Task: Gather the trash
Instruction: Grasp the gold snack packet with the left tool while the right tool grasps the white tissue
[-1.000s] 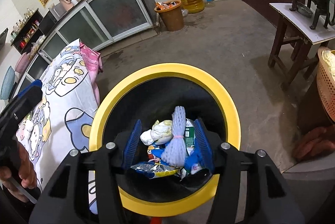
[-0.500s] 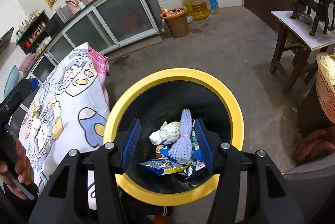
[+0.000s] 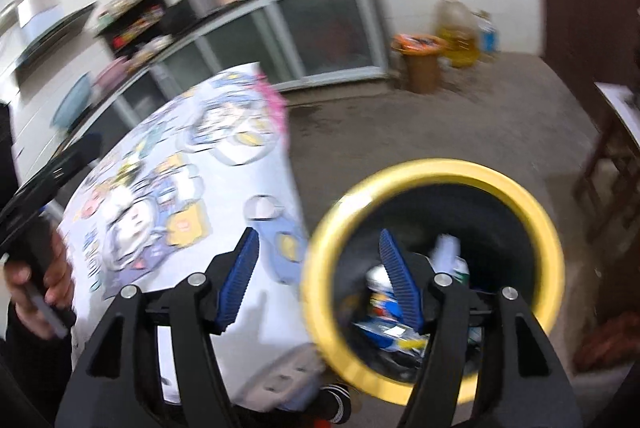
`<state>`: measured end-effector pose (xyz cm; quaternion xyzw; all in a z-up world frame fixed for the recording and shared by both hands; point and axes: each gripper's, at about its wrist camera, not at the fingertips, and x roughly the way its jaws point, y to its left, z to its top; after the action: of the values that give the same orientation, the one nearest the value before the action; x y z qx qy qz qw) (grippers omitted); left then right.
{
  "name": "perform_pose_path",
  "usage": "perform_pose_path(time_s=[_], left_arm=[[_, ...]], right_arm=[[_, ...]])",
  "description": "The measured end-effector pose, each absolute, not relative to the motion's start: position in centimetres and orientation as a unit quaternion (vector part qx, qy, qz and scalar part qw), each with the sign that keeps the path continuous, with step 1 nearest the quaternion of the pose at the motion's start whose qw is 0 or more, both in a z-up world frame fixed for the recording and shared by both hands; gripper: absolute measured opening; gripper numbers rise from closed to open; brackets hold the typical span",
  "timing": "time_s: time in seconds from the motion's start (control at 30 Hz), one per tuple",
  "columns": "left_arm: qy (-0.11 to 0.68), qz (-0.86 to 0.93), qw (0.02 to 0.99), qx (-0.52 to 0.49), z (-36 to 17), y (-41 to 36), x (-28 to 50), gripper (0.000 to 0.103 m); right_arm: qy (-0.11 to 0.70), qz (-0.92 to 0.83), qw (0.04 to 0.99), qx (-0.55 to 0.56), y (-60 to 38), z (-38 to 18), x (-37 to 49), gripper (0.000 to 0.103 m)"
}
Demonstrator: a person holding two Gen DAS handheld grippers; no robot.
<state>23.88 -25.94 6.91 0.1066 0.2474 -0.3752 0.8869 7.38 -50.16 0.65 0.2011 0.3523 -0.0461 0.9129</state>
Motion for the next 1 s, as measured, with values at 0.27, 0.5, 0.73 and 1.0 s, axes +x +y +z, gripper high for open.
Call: perform_pose_path(time_s=[0.27,0.5,0.73,1.0], left_arm=[[0.237,-0.27,0.919,0.164,6.7,-12.3,30.6,0.095],[0.264,-0.257,0.905,0.213,5.6,-6.0,37.8,0.095],[0.3,-0.262,0.898,0.186,3.3,-5.4,43.2,0.095],[0.321,-0.248,0.892,0.2,0.1,-7.1,46.8,0.095]], right_arm=[[0.351,0.119,0.921,0.123,-38.6,1.9,14.8,0.072],[0.377,0.206,0.899,0.083,-29.7,1.0,21.1,0.072],[0.386,0.235,0.888,0.083,-24.6,0.5,26.2,0.072],[0.401,0.229,0.882,0.095,-21.3,-0.8,31.6,0.072]])
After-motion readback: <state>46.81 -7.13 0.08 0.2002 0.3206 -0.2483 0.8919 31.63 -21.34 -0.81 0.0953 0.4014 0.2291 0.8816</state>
